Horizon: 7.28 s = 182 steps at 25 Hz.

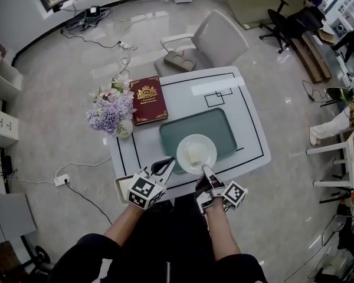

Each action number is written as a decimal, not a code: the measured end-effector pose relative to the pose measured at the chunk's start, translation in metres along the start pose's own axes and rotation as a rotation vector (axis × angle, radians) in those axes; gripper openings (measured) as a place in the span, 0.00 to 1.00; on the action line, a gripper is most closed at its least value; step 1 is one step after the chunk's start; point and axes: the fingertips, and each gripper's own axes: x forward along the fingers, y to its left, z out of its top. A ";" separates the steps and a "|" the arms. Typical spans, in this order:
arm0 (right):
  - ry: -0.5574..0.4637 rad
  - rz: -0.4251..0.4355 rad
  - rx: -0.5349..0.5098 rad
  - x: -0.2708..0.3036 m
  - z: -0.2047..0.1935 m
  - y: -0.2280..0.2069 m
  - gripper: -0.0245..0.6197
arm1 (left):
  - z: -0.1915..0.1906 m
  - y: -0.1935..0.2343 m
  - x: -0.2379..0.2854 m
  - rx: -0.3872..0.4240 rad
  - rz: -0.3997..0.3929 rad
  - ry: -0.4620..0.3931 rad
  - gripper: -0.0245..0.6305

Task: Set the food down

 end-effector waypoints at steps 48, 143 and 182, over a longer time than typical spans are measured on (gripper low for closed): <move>0.113 -0.183 0.016 0.104 0.058 -0.084 0.06 | -0.035 0.029 0.064 -0.101 0.044 0.138 0.05; -0.176 -0.034 -1.240 -0.081 -0.022 0.122 0.05 | 0.025 -0.094 -0.034 -0.029 0.019 -0.092 0.05; -0.087 0.026 -1.346 -0.095 -0.052 0.117 0.05 | 0.017 -0.120 -0.040 -0.036 0.092 -0.089 0.05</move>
